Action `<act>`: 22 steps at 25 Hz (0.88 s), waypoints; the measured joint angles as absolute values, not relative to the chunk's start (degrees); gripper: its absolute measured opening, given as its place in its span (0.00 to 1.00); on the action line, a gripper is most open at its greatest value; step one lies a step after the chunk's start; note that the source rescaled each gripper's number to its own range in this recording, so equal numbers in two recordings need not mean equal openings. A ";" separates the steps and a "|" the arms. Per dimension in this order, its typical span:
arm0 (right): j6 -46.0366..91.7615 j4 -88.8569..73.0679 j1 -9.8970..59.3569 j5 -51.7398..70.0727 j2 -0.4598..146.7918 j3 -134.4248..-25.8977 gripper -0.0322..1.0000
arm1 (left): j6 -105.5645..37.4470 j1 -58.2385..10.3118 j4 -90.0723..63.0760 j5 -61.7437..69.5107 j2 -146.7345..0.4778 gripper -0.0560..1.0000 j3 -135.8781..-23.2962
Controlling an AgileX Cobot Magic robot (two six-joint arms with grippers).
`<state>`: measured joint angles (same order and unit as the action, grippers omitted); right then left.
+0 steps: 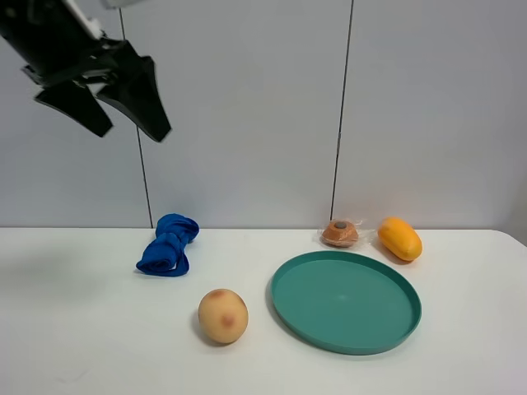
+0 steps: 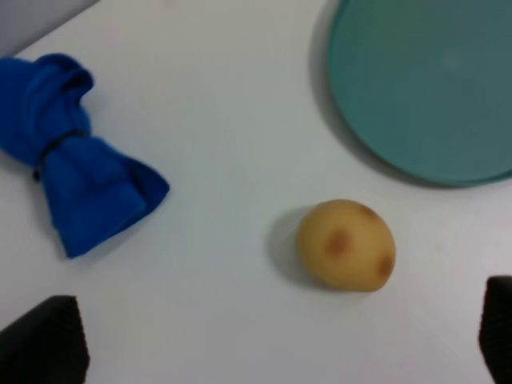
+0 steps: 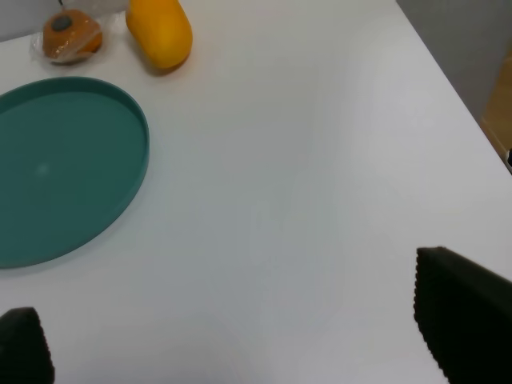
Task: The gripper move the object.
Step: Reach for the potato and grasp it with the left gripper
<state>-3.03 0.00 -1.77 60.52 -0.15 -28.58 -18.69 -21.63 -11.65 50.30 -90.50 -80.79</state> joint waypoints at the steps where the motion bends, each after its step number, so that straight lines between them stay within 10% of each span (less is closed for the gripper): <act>1: -3.03 0.00 -1.77 60.52 -0.15 -28.58 1.00 | -18.69 -23.59 -10.65 49.66 -92.68 1.00 -81.92; 22: -3.03 0.00 -1.77 60.52 -0.15 -28.58 1.00 | -17.38 -32.79 -5.51 45.61 -119.71 1.00 -85.06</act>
<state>-3.03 0.00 -1.77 60.52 -0.15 -28.58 -17.38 -32.79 -5.51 45.61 -119.71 -85.06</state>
